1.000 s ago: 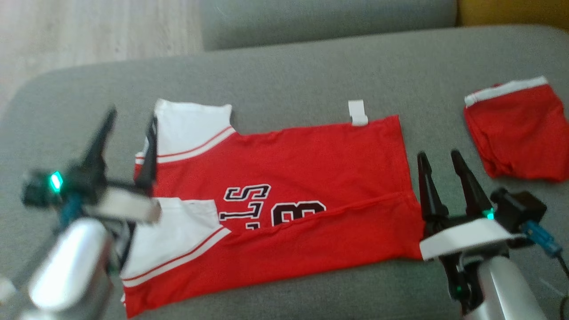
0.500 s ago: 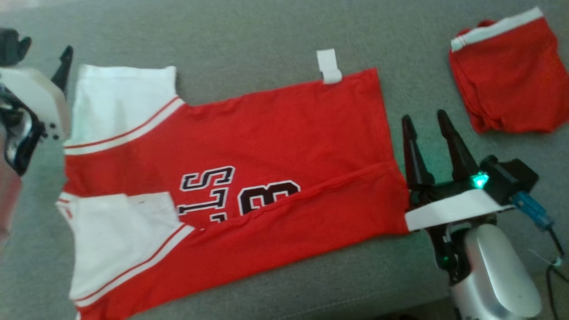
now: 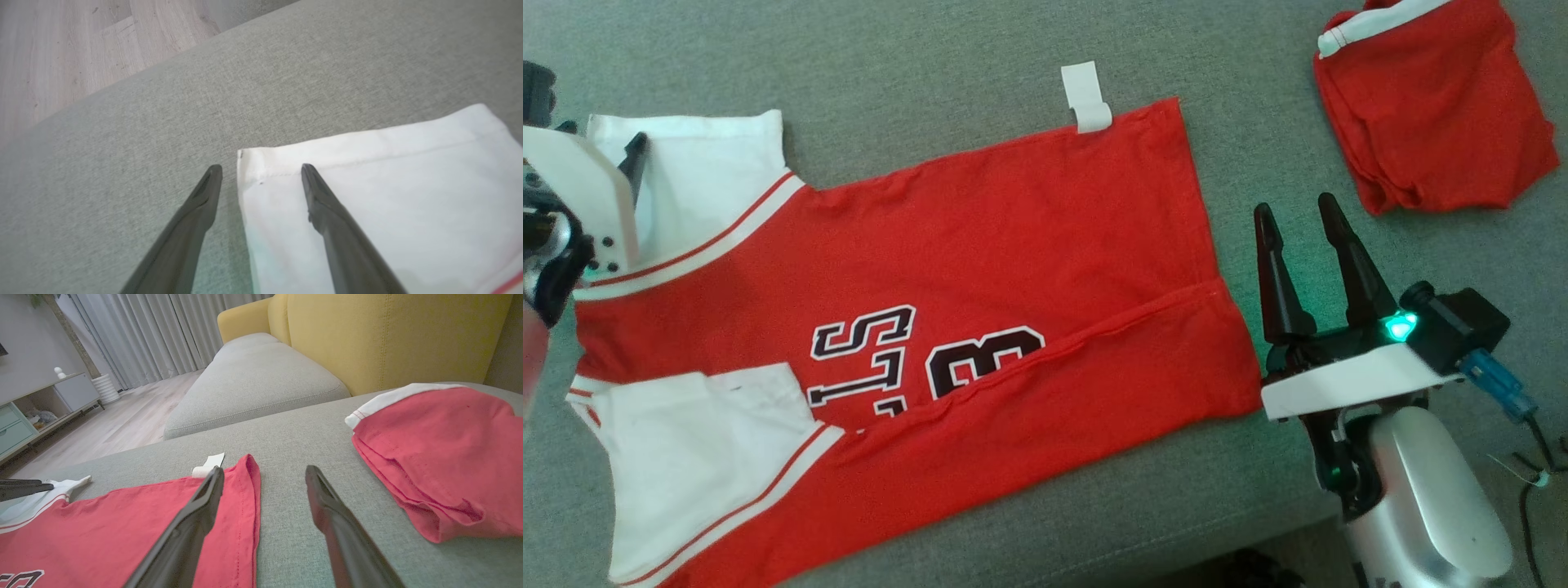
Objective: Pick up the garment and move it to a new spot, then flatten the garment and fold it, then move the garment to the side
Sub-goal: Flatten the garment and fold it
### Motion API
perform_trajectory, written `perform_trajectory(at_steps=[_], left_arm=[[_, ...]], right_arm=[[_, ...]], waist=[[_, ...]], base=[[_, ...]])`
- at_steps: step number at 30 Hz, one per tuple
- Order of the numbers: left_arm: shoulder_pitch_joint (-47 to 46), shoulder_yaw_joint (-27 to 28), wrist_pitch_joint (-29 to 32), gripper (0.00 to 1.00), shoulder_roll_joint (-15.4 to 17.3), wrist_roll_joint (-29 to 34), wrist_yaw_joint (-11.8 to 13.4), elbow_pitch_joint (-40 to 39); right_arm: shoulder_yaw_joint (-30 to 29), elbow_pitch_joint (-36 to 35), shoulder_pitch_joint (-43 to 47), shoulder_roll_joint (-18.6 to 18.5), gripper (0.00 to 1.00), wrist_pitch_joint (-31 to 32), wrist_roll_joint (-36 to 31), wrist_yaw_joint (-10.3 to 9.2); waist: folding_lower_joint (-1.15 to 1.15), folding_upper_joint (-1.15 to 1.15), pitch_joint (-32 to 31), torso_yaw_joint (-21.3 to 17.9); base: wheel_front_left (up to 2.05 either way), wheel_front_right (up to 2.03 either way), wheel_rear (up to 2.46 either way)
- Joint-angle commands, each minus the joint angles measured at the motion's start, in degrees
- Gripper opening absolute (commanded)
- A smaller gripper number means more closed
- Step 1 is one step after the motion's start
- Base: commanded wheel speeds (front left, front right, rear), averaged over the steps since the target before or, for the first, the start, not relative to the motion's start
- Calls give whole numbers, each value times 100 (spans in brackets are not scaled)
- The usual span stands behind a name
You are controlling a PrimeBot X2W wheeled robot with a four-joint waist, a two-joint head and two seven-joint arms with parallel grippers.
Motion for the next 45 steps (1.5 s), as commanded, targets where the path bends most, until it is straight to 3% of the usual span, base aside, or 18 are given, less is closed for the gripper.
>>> perform_trajectory(at_steps=[1, 14, 22, 23, 24, 25, 29, 39, 45], left_arm=[[-337, 74, 67, 100, 388, -102, 11, -55], [-759, -443, 394, 100, 558, -210, 10, 354], [-709, -794, 1035, 100, 527, -592, 10, 357], [-697, -827, 1117, 92, 533, -664, 10, 331], [-693, -854, 1166, 34, 544, -733, 10, 293], [-693, -873, 1167, 0, 556, -794, 10, 245], [-778, -879, 816, 0, 585, -888, 10, 87], [-1008, -800, -1261, 0, 288, -587, 61, -146], [-919, -852, -2040, 0, 182, -421, 93, -548]], right_arm=[[114, -119, -102, -19, 100, -66, 65, 39], [168, -106, -172, -19, 100, -123, 126, 39], [157, -48, -207, -19, 100, -163, 164, 39], [151, -44, -213, -19, 100, -164, 163, 39], [143, -42, -219, -19, 100, -165, 161, 39], [130, -40, -223, -19, 100, -166, 156, 39], [66, -29, -228, -19, 100, -166, 116, 39], [-108, -63, -203, -19, 100, -10, -84, 39], [-388, -175, -302, -19, 100, 345, -303, 39]], waist=[[0, 0, -28, 9], [0, 0, 196, -73], [0, 0, 174, -96], [0, 0, 166, -92], [0, 0, 161, -85], [0, 0, 155, -73], [0, 0, 117, 0], [0, 0, -244, 409], [0, 0, -506, 794]], base=[[0, 0, 0], [0, 0, 0], [0, 0, 0], [0, 0, 0], [0, 0, 0], [0, 0, 0], [0, 0, 0], [0, 0, 0], [0, 0, 0]])
